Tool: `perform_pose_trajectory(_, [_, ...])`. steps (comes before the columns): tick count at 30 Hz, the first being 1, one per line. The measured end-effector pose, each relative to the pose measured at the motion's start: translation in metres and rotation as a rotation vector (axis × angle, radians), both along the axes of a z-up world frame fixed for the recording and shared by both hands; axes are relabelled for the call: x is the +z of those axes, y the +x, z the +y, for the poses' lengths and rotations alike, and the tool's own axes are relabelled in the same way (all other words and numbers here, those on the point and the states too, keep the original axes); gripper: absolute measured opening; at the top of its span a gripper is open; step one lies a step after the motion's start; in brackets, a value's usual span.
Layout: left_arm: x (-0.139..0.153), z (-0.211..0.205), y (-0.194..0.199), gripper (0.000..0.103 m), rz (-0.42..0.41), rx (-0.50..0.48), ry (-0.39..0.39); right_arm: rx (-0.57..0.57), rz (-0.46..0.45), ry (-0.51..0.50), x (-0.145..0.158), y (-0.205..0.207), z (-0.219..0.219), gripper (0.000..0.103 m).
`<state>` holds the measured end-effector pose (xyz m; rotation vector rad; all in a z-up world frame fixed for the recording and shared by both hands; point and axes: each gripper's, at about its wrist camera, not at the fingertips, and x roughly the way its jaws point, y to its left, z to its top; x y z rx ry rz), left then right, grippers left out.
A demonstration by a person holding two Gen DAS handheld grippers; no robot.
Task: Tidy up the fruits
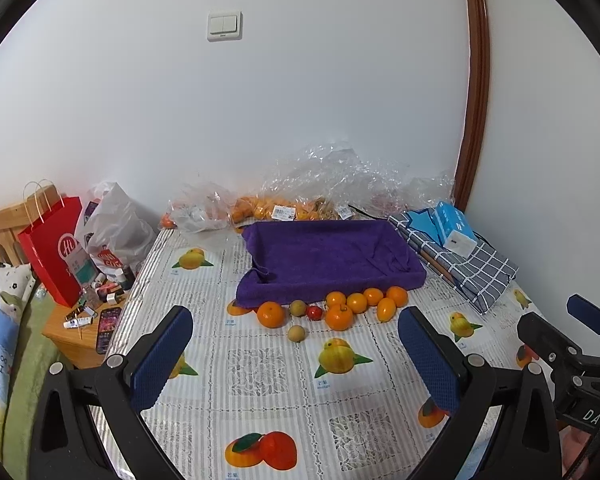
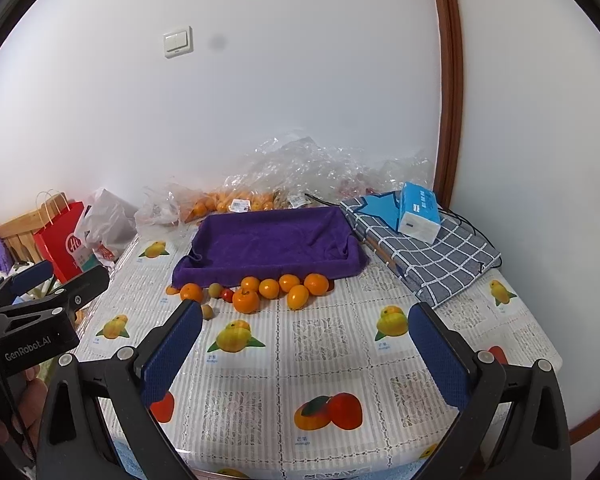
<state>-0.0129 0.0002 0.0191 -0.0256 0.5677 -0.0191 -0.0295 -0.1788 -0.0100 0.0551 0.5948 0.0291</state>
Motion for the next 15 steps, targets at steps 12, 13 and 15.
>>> perform_pose_trajectory(12, [-0.012,0.025,0.036,0.103,0.03,0.029,-0.048,-0.01,0.024,-0.003,-0.022,0.038,-0.006,0.1])
perform_pose_trajectory(13, [-0.015,0.028,0.041,0.103,0.033,0.037,-0.051,-0.012,0.033,-0.008,-0.026,0.045,-0.007,0.1])
perform_pose_trajectory(15, [-0.023,0.036,0.055,0.102,0.046,0.05,-0.057,-0.009,0.05,-0.013,-0.034,0.056,-0.009,0.099])
